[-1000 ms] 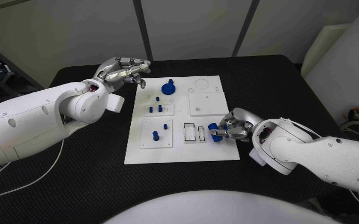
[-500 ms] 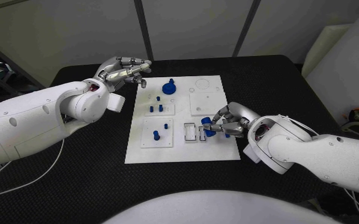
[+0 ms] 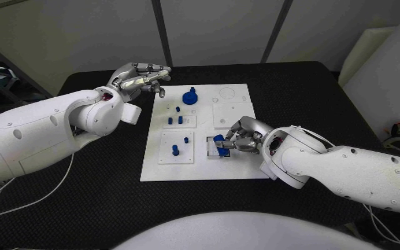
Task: Assemble the parts on the task board
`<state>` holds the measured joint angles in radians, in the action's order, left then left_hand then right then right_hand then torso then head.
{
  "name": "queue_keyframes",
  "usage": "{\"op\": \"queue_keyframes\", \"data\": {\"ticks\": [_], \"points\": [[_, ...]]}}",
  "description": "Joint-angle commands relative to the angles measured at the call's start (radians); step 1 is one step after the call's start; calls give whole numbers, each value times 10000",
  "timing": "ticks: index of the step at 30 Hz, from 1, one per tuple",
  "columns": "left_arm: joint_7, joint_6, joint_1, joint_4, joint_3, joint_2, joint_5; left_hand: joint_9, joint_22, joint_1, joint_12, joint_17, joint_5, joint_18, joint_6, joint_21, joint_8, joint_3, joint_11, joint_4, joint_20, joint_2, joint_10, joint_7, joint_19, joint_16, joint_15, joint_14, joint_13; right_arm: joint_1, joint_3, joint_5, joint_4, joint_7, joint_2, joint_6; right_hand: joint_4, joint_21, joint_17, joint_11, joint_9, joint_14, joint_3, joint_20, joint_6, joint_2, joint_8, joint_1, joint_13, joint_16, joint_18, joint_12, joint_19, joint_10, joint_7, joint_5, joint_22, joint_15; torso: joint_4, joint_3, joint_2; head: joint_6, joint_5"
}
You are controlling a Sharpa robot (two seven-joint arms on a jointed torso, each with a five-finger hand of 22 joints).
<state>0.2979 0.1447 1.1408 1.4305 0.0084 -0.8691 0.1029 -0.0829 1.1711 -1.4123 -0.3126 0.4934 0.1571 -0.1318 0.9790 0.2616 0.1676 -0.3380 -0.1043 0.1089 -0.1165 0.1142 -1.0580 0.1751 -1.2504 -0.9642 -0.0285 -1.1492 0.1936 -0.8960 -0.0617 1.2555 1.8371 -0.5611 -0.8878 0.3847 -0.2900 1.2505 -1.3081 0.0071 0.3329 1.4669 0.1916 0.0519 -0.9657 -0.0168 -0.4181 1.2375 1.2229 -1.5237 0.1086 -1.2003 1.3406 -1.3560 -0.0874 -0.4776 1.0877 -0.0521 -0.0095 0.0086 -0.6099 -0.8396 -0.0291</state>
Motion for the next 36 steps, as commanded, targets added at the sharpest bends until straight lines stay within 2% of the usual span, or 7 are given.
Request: {"op": "queue_keyframes", "data": {"ticks": [1, 17, 19, 24, 28, 33, 36], "points": [[9, -131, 14, 28, 8, 5, -30, 15, -10, 6, -55, -16, -4, -493, -52, -64, 58, 60, -1, 13, -40, -80, 57, 17, -21, 17, 21, 59, 14, -19, -11, 269, -95, -208, 158, -468, -5, 51, -1580, -7, 21, 829, 72, -9, 6, -3, -43, -126, 20, -33, -117, -33, 24, -100, 51, 96, -3, -72, -21, 12, 4, -25, 46], [-31, -199, 15, 28, 8, 14, -30, 15, -10, 6, -55, -16, -4, -493, -52, -64, 58, 60, -1, 13, -40, -80, 57, 17, -21, 17, 21, 59, 14, -19, -14, 576, -261, -245, 440, -267, -13, 40, -1604, -24, 166, 832, 379, -22, 25, 116, -134, -629, 43, -36, -114, 40, 11, -94, 76, 577, -7, -87, -32, 16, 11, -58, 132], [-33, -201, 15, 27, 8, 16, -30, 15, -10, 6, -55, -16, -4, -493, -52, -64, 58, 60, -1, 13, -40, -80, 57, 17, -21, 17, 21, 59, 14, -19, -15, 579, -269, -244, 453, -302, -10, 29, -1598, -22, 206, 831, 469, -20, 49, 130, -152, -769, 51, -32, -112, 62, 2, -88, 74, 937, -17, -86, -28, 15, 10, -65, 128], [-37, -198, 15, 29, 8, 13, -30, 15, -10, 6, -55, -16, -4, -493, -52, -64, 58, 60, -1, 13, -40, -80, 57, 17, -21, 17, 21, 59, 14, -19, -15, 602, -288, -247, 482, -302, -39, -20, -1568, -16, 324, 823, 654, -16, 131, 78, -196, -1437, 54, -11, -100, 156, -31, -58, 55, 2602, -69, -70, -23, 12, 10, -55, 144], [-39, -198, 15, 29, 8, 8, -30, 15, -10, 6, -55, -16, -4, -493, -52, -64, 58, 60, -1, 13, -40, -80, 57, 17, -21, 17, 21, 59, 14, -19, -15, 648, -293, -240, 486, -221, -46, -40, -1581, 1, 385, 825, 542, -4, 177, -121, -217, -1945, 64, -12, -97, 202, -42, -44, 52, 3351, -86, -65, -22, 14, 9, -54, 160], [-39, -200, 15, 16, 8, 13, -30, 15, -10, 6, -55, -16, -4, -493, -52, -64, 58, 60, -1, 13, -40, -80, 57, 17, -21, 17, 21, 59, 14, -19, -15, 751, -256, -193, 482, -133, -51, -35, -1587, 4, 422, 827, 379, 0, 191, -166, -235, -2174, 91, -12, -99, 202, -36, -54, 51, 3453, -72, -63, -30, 16, 13, -57, 174], [-40, -204, 15, 11, 8, 16, -30, 15, -10, 6, -55, -16, -4, -493, -52, -64, 58, 60, -1, 13, -40, -80, 57, 17, -21, 17, 21, 59, 14, -18, -14, 790, -207, -98, 448, -106, -20, -24, -1597, -10, 467, 830, 211, -4, 182, -33, -264, -2017, 136, -14, -101, 185, -24, -81, 59, 3002, -51, -67, -34, 20, 10, -54, 179]]}}
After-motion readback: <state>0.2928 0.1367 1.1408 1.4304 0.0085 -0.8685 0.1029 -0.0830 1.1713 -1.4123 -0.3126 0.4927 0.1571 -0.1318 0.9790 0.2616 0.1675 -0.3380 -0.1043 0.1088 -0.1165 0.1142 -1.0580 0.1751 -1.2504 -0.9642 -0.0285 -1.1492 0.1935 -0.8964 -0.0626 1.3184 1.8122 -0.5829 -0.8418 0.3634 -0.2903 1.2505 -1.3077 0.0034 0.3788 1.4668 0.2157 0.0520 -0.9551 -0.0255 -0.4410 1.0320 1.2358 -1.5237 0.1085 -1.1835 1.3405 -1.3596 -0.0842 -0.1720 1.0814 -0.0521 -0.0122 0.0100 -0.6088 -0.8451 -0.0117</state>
